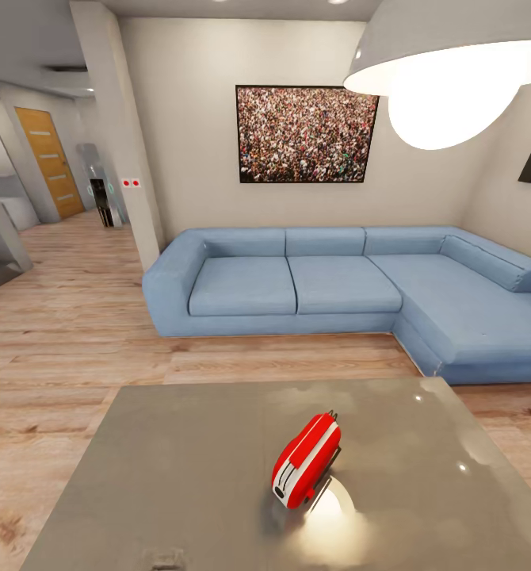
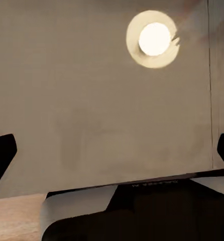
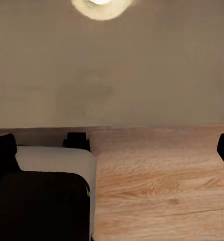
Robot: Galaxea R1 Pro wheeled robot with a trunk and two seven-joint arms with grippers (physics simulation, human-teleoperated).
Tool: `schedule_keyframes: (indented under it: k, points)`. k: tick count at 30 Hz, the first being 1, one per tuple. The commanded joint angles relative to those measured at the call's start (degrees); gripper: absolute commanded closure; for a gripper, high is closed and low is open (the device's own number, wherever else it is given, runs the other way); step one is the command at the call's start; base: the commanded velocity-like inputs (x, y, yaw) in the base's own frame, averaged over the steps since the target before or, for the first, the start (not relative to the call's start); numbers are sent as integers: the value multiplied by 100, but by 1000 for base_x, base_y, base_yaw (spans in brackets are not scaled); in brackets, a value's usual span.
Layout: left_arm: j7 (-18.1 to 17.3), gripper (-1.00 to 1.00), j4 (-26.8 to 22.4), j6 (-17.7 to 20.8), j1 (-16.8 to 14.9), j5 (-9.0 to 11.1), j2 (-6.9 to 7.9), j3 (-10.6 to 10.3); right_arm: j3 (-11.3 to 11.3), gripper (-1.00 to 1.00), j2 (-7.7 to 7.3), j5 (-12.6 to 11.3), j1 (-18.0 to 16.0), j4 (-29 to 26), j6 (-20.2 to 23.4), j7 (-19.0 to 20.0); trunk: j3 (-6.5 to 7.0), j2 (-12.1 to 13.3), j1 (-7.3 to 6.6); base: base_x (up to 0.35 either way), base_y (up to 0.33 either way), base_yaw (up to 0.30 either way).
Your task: Turn on the radio receiver that's on the table in the living room.
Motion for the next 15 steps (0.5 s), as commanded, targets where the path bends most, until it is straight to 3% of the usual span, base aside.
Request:
schedule_keyframes:
  k: [1, 5, 9, 15]
  points:
    - [-4, -100, -109, 47, 1, -3, 0, 1, -1, -100, -2, -3, -54, -23, 31, -11, -1, 0, 0, 0, 0, 0]
    - [-20, -100, -922, 367, 2, -2, -25, 1, -1, -100, -11, -2, -443, -99, 141, -42, -1, 0, 0, 0, 0, 0]
    - [-18, -100, -1450, 594, 1, -2, -42, 1, -3, -100, -12, 35, -609, -122, 149, -45, -1, 0, 0, 0, 0, 0]
    - [-13, -100, -1676, 810, -154, 4, -81, -6, -9, -100, -12, 86, -743, -458, 148, -69, -1, 0, 0, 0, 0, 0]
